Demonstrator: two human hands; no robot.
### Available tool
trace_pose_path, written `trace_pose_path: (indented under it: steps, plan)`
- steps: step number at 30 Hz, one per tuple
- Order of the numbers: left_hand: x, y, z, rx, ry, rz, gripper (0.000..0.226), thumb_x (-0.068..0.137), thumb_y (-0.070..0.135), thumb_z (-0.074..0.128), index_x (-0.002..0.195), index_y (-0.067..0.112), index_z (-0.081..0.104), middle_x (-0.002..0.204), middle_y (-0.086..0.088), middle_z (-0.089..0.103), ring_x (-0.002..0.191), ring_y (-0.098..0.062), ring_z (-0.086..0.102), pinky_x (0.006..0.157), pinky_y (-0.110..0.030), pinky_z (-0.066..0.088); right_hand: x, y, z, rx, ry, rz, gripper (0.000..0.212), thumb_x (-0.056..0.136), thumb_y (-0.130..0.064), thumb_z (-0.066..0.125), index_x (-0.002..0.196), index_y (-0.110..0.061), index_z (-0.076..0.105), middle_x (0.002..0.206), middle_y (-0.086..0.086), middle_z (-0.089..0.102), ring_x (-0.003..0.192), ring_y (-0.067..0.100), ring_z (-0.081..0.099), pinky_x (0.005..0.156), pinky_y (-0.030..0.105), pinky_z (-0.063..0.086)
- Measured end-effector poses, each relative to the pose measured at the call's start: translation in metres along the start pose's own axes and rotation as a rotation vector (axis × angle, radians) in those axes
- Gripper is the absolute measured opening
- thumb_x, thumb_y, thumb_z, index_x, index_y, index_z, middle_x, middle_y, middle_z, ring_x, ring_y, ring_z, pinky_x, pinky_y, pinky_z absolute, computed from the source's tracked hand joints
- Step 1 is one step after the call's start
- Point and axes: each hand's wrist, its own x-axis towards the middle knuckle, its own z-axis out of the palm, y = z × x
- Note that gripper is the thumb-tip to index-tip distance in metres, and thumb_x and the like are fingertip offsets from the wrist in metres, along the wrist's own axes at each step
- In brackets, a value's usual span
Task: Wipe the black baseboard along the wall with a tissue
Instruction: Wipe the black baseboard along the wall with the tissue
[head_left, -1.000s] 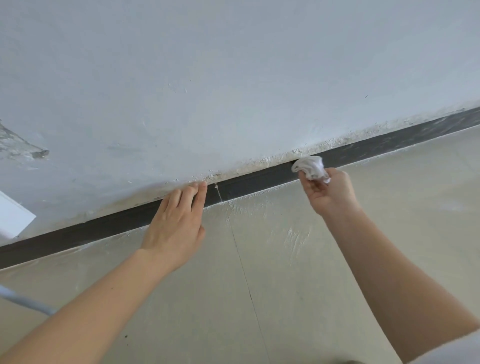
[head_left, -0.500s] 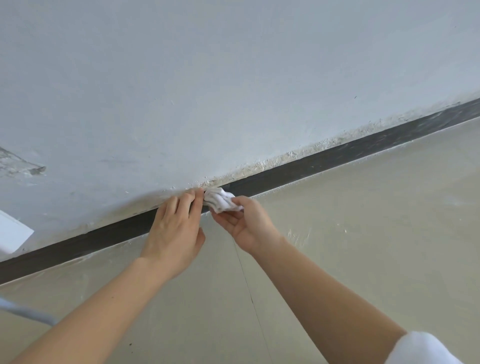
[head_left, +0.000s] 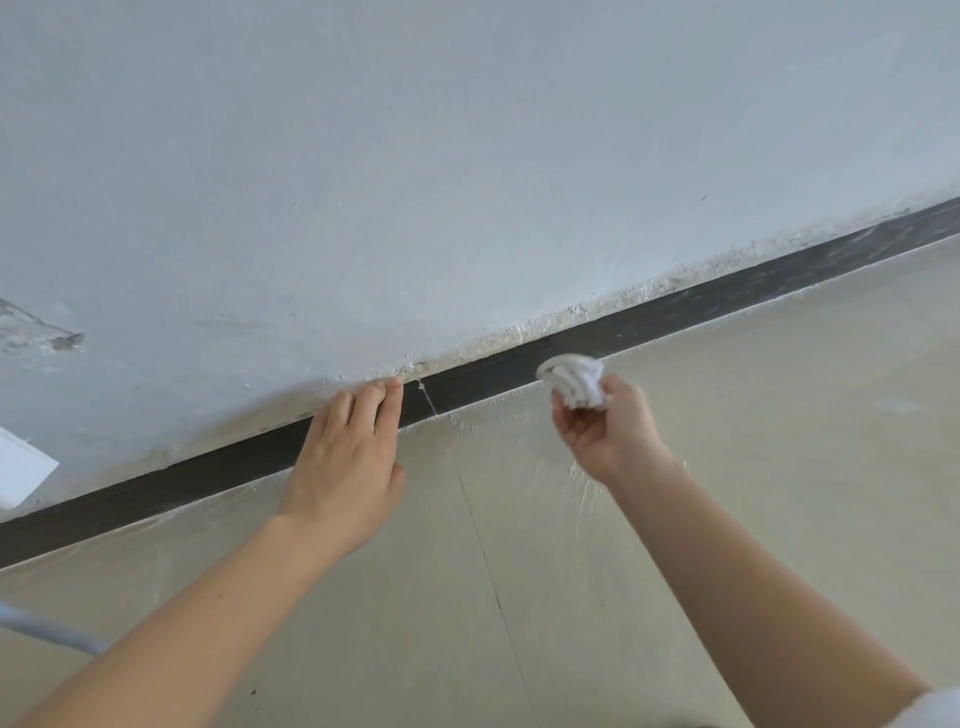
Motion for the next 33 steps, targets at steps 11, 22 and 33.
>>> trace_pose_path:
  steps: [11,22,33]
  plan:
    - [0.005,-0.008,-0.008,0.006,0.037,0.028,0.083,0.036,-0.013,0.068,0.118,-0.004,0.059,0.103,-0.011,0.063,0.081,-0.031,0.061,0.065,-0.037,0.053,0.01,0.137,0.045,-0.251,-0.167,0.228,0.02,0.094,-0.001,0.042,0.103,0.002,0.06,0.103,0.023,0.066,0.087,0.029,0.065,0.067,0.032,0.057]
    - [0.011,0.003,-0.011,0.028,0.016,-0.034,0.06,0.05,-0.006,0.07,0.109,-0.005,0.061,0.089,-0.012,0.06,0.075,-0.032,0.057,0.058,-0.037,0.05,0.042,-0.033,0.003,-0.191,0.088,-0.147,0.017,0.093,0.002,0.042,0.109,0.002,0.049,0.096,0.02,0.057,0.072,0.028,0.062,0.053,0.032,0.059]
    - [0.052,0.045,-0.033,-0.064,0.15,0.261,0.07,0.052,0.005,0.072,0.121,-0.003,0.059,0.125,-0.013,0.06,0.108,-0.026,0.062,0.078,-0.035,0.055,-0.01,-0.059,-0.01,-0.573,0.171,-0.046,0.014,0.093,0.002,0.043,0.084,0.001,0.054,0.081,0.021,0.062,0.066,0.031,0.062,0.074,0.038,0.056]
